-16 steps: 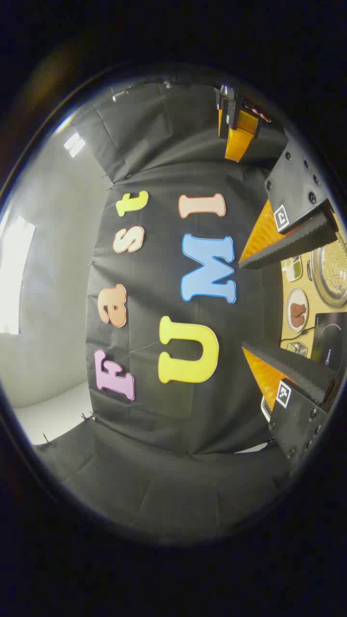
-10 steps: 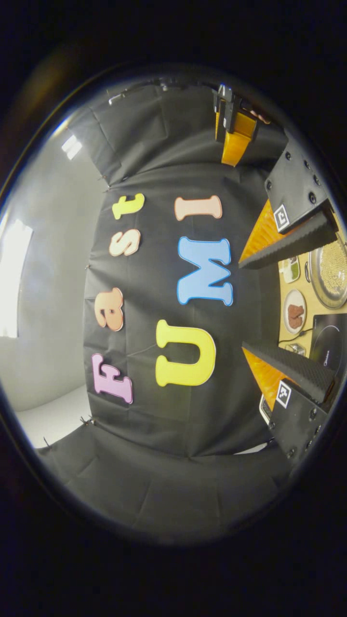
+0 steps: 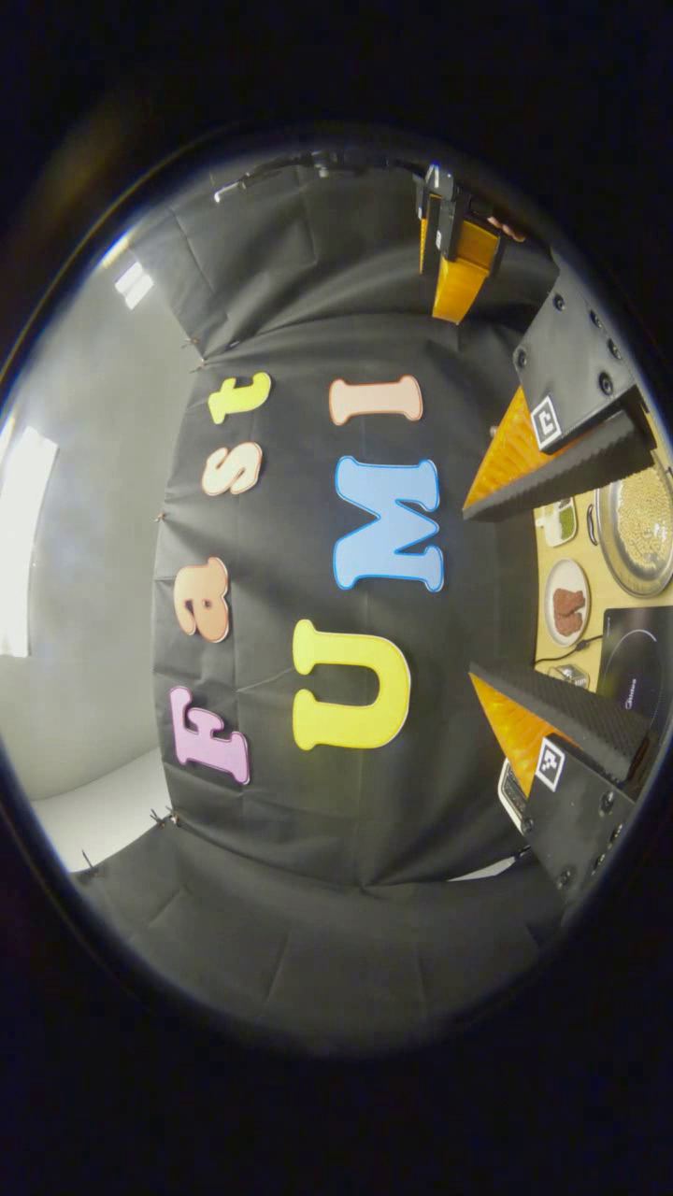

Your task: First push the handle of the pot to place it horizontally, then grasp the pot with both hands and set it on the induction cooktop.

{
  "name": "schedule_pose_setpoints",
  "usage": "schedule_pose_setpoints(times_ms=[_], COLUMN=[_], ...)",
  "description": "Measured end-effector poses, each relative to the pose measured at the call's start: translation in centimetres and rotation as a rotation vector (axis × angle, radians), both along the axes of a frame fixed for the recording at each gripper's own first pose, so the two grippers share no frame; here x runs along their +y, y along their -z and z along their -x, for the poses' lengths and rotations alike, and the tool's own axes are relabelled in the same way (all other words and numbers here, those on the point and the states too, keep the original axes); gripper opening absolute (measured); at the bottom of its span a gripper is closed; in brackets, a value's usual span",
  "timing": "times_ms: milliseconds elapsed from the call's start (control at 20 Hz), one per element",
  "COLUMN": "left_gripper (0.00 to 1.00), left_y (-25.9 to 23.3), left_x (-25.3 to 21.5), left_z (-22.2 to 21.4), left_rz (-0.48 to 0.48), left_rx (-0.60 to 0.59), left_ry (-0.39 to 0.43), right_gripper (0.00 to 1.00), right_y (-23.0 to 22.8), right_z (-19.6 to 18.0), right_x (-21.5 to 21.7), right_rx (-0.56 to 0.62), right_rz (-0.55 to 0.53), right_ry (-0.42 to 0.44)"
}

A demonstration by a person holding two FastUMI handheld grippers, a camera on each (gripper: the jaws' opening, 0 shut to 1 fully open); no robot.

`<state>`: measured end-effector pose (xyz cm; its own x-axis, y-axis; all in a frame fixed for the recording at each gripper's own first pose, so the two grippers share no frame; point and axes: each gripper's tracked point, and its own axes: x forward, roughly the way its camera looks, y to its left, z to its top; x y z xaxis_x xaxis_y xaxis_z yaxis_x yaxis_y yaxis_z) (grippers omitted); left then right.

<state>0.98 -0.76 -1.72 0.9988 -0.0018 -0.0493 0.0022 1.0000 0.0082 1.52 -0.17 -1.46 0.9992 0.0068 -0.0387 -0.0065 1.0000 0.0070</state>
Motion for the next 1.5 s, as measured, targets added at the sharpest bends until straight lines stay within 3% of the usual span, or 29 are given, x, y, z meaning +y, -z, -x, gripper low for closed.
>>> schedule_pose_setpoints(times_ms=[350, 650, 700, 750, 800, 1000, 1050, 1150, 1250, 1300, 1350, 1500], left_gripper=[0.96, 0.99, 0.99, 0.99, 0.96, 0.96, 0.94, 0.94, 0.94, 0.94, 0.94, 0.96], left_y=[1.2, 3.3, 3.7, 4.0, 4.3, 5.2, 5.3, 5.8, 6.1, 6.4, 6.6, 6.9], left_x=[0.8, 0.9, 0.8, 0.9, 1.1, 1.8, 2.1, 2.7, 3.5, 3.8, 4.1, 5.5], left_z=[-0.6, -0.4, -0.4, -0.3, -0.2, -0.1, 0.0, -0.1, 0.1, 0.0, 0.1, 0.4], left_rz=[-0.002, -0.002, 0.000, 0.001, 0.002, 0.008, 0.008, 0.012, 0.017, 0.019, 0.017, 0.015], left_rx=[0.028, 0.082, 0.091, 0.099, 0.105, 0.125, 0.130, 0.138, 0.147, 0.153, 0.159, 0.168], left_ry=[-0.014, -0.008, -0.005, -0.004, -0.005, -0.009, -0.013, -0.023, -0.034, -0.038, -0.043, -0.065], right_gripper=[0.99, 0.96, 0.89, 0.88, 0.66, 0.61, 0.61, 0.02, 0.08, 0.08, 0.00, 0.03], right_y=[1.8, 5.3, 6.1, 6.9, 7.8, 11.8, 12.9, 14.7, 17.1, 19.1, 20.5, 22.6], right_z=[-0.5, -0.5, -0.5, -0.4, -0.5, 0.4, 0.3, 0.5, 1.1, 0.5, 1.0, 2.8], right_x=[0.3, 1.5, 1.7, 1.9, 1.9, 4.8, 4.4, 5.1, 7.6, 7.9, 8.7, 10.3], right_rx=[0.047, 0.163, 0.193, 0.222, 0.253, 0.394, 0.422, 0.472, 0.555, 0.592, 0.623, 0.732], right_rz=[-0.008, -0.024, -0.032, -0.039, -0.041, -0.006, 0.024, 0.020, -0.008, -0.006, 0.008, -0.008], right_ry=[0.000, -0.015, -0.022, -0.022, -0.020, -0.124, -0.102, -0.104, -0.173, -0.183, -0.199, -0.270])
